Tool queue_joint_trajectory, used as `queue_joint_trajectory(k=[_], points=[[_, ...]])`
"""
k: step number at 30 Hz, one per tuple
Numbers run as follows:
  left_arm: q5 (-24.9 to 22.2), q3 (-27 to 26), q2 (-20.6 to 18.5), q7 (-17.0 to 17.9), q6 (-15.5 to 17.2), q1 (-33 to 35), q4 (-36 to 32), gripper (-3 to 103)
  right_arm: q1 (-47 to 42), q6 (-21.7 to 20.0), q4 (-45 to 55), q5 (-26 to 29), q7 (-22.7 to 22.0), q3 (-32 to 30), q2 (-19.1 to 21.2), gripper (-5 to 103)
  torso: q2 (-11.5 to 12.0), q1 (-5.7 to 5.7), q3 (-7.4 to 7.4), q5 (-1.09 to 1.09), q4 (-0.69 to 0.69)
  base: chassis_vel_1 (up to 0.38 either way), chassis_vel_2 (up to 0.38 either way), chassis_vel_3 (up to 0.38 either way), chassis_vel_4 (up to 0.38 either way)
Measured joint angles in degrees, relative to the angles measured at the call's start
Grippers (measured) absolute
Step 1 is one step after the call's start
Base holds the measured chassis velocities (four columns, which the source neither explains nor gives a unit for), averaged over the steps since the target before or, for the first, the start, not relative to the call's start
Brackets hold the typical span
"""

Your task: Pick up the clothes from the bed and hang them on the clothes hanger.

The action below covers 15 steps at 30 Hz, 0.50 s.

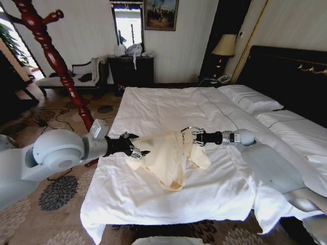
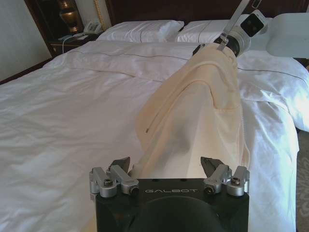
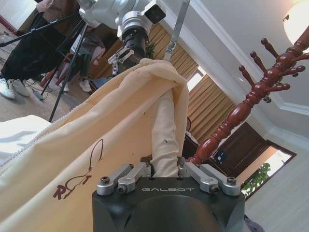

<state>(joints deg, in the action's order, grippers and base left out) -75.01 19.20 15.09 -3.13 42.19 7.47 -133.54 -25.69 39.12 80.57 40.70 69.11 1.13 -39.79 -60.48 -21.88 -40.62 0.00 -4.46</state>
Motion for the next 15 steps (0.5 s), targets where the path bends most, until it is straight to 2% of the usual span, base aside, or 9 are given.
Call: queue_joint_trajectory(k=[2,4,7,8,12,13,14,15], points=[[0.83,0.27,0.29,-0.64,-0.01,0.21,0.23,70,-0.01,0.34,0.29,-0.03,-0.48,0.24,0.08,18,0.00,0.00,0.00,0.00,0.00,0.000,0.000,0.000,0.000],[1.01,0.32,0.34,-0.76,-0.02,0.26,0.29,70,-0.01,0.38,0.34,-0.05,-0.58,0.27,0.12,18,0.00,0.00,0.00,0.00,0.00,0.000,0.000,0.000,0.000],[2.09,0.53,1.03,-1.71,-0.04,0.35,0.90,54,0.19,0.54,0.51,-0.12,-1.09,0.45,0.38,18,0.00,0.00,0.00,0.00,0.00,0.000,0.000,0.000,0.000],[2.09,0.53,1.03,-1.71,-0.04,0.35,0.90,54,0.19,0.54,0.51,-0.12,-1.09,0.45,0.38,18,0.00,0.00,0.00,0.00,0.00,0.000,0.000,0.000,0.000],[4.33,0.98,1.71,-3.97,-0.05,0.18,1.66,33,0.41,0.61,0.71,-0.13,-1.23,0.64,0.81,18,0.00,0.00,0.00,0.00,-0.01,0.000,0.000,0.000,0.000],[4.33,0.98,1.71,-3.97,-0.05,0.18,1.66,33,0.41,0.61,0.71,-0.13,-1.23,0.64,0.81,18,0.00,0.00,0.00,0.00,-0.01,0.000,0.000,0.000,0.000],[5.35,1.21,1.86,-4.98,-0.05,0.18,1.75,33,0.45,0.61,0.71,-0.12,-1.29,0.70,0.87,18,0.00,0.00,0.00,0.00,0.00,0.000,0.000,0.000,0.000],[7.45,1.38,1.98,-7.12,-0.08,0.19,2.10,28,0.50,0.62,0.71,-0.11,-1.32,0.78,0.93,18,0.00,0.00,0.00,0.00,0.00,0.000,0.000,0.000,0.000]])
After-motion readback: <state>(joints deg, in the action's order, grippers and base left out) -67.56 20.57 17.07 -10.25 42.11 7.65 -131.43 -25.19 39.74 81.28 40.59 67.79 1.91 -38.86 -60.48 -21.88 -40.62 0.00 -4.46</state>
